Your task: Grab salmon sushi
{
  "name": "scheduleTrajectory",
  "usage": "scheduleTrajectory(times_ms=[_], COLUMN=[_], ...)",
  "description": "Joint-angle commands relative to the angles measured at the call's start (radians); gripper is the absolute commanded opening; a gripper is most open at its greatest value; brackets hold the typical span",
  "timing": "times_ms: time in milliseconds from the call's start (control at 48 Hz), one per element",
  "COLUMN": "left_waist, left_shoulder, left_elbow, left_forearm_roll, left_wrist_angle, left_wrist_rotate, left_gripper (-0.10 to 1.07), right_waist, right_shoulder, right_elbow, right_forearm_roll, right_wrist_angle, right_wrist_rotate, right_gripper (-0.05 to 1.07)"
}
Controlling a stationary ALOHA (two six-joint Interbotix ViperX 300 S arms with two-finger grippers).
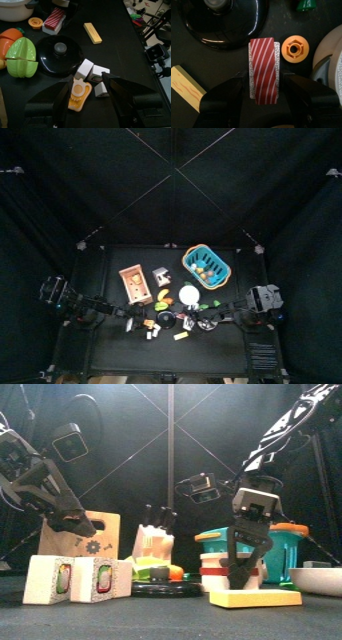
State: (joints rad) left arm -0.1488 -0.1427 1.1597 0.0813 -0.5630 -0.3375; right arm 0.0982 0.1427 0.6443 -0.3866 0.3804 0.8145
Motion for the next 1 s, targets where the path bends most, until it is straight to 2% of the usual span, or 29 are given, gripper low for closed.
scheduleTrajectory(times_ms=[0, 83, 208, 333, 500, 979], left_waist=[0.005, 0.005, 0.005, 0.005, 0.005, 0.005], left_shoulder=[-0.002, -0.002, -0.002, -0.002, 0.0, 0.0], left_elbow=[-0.011, -0.011, -0.011, -0.011, -0.009, -0.009], left_forearm_roll=[-0.002, -0.002, -0.002, -0.002, -0.002, -0.002], left_wrist_angle=[-0.005, -0.005, -0.003, -0.003, -0.003, -0.005], left_wrist_rotate=[0.003, 0.002, 0.0, 0.0, 0.002, 0.0], left_gripper=[0.87, 0.87, 0.87, 0.87, 0.87, 0.87], right_waist=[-0.003, -0.002, 0.006, 0.026, 0.035, 0.035], right_shoulder=[-0.009, -0.011, -0.032, -0.055, -0.072, -0.074], right_elbow=[-0.011, -0.018, -0.049, -0.077, -0.106, -0.114], right_forearm_roll=[0.003, 0.006, 0.018, 0.014, 0.003, -0.002], right_wrist_angle=[-0.003, 0.002, 0.052, 0.103, 0.103, 0.104], right_wrist_rotate=[0.002, 0.002, 0.002, 0.003, 0.002, 0.002], right_gripper=[0.72, 0.65, 0.59, 0.59, 0.59, 0.59])
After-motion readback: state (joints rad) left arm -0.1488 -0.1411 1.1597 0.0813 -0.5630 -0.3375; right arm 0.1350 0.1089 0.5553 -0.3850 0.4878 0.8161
